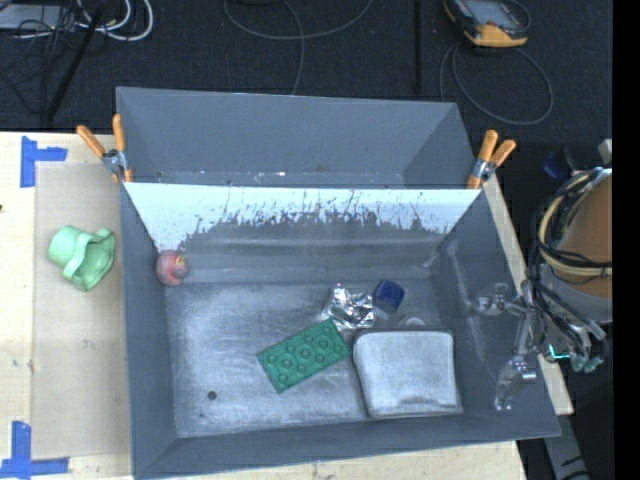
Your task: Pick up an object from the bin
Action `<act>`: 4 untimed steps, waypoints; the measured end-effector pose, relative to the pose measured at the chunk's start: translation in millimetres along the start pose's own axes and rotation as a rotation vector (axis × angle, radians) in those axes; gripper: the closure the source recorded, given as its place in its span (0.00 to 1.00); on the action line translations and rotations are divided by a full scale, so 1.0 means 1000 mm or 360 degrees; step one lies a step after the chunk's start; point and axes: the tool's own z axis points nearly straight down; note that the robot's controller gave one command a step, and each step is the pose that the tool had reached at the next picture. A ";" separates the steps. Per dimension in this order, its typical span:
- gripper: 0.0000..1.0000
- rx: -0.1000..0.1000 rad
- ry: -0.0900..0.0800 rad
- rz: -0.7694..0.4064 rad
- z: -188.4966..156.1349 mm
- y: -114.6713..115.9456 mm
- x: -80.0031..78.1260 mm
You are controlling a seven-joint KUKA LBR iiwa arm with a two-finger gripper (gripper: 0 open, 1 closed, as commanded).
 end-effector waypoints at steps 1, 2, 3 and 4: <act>0.00 0.0014 -0.0056 -0.0080 0.105 0.052 -0.011; 1.00 0.0014 -0.0058 -0.0086 0.106 0.053 -0.012; 1.00 0.0002 -0.0034 -0.0103 0.091 0.037 -0.012; 1.00 0.0005 -0.0027 -0.0090 0.071 0.041 -0.009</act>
Offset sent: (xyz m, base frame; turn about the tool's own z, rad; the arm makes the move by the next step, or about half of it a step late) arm 0.0035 0.0600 -0.1245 -0.0552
